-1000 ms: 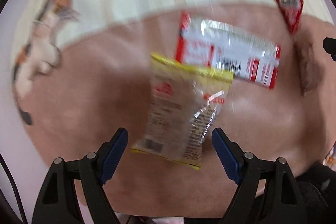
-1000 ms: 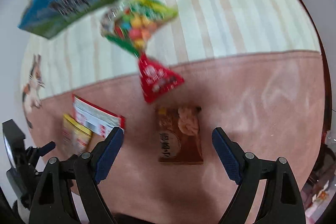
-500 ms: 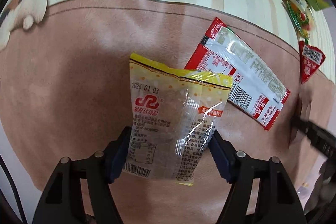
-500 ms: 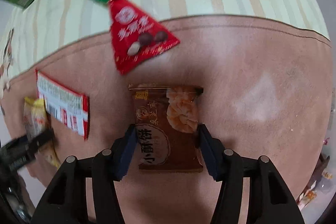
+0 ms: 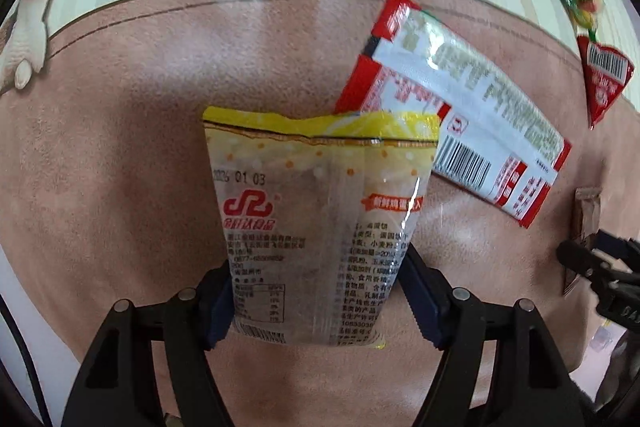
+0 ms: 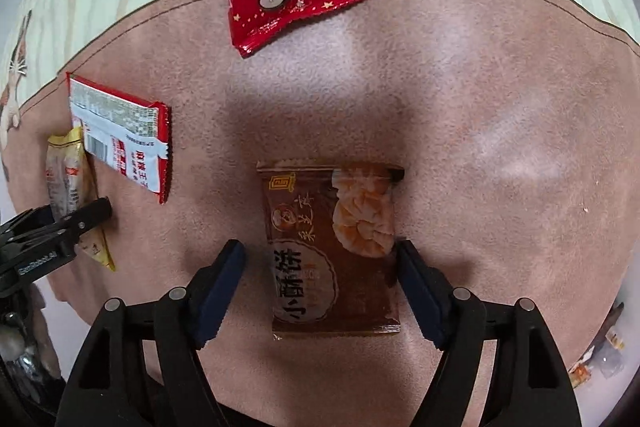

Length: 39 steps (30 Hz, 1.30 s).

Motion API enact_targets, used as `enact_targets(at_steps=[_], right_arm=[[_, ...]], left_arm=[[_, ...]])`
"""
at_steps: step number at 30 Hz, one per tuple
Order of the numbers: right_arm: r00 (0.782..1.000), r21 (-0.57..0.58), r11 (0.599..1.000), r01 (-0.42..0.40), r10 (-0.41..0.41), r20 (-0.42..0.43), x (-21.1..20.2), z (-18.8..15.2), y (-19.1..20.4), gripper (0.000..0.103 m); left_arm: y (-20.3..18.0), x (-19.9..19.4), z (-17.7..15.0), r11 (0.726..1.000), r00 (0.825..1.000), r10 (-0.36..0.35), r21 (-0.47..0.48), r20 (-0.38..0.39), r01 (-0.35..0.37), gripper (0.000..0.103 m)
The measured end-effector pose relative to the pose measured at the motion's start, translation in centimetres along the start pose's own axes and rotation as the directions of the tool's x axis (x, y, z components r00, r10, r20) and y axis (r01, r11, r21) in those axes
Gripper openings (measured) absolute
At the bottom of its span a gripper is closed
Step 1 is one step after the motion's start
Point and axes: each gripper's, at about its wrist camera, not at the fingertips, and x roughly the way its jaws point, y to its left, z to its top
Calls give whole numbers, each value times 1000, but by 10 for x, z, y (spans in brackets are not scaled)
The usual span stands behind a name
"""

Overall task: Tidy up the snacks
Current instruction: 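Lift both packets and carry them over the cardboard box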

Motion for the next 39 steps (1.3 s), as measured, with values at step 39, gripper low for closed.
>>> enact_targets(at_steps=[39], right_arm=[[943,-87,982,-166,183,278,-153,24,21,60]], left_arm=[[-26,-196,-10,990,949,-107,124,297,73,48]])
